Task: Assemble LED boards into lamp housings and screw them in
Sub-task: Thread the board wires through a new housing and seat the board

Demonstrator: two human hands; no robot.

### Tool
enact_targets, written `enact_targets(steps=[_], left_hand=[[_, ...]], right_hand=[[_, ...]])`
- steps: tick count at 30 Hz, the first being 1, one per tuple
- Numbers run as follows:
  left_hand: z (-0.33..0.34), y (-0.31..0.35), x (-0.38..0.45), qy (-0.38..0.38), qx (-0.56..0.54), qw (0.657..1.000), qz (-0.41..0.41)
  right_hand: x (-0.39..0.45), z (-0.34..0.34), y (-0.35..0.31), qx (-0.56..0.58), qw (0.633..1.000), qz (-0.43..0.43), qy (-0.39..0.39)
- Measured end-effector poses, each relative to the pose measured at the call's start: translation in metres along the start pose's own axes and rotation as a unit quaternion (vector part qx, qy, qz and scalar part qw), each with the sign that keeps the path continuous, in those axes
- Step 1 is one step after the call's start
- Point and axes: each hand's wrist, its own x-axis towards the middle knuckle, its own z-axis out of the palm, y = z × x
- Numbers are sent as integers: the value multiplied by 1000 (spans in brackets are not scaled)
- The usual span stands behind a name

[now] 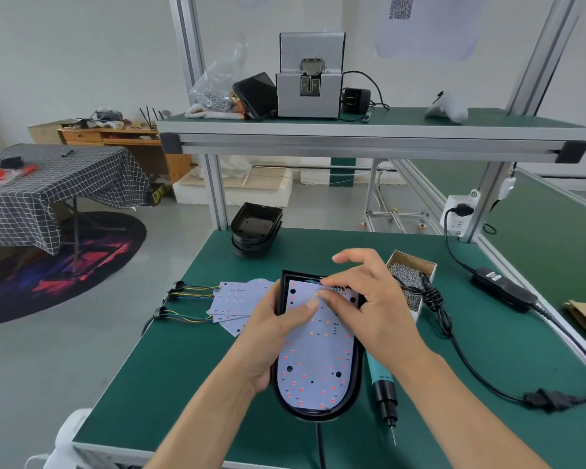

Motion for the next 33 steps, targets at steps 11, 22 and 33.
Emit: enact_targets(steps=[11,22,33], left_hand=[[7,-1,-2,51,44,997,25],[5,-12,-7,37,57,995,67],[-3,-10,-11,-2,81,995,64]], right_hand=[[-14,1,10,-153,979,-121,54],[-2,3,-16,95,980,171,44],[21,-15,-8,258,897,306,-186]])
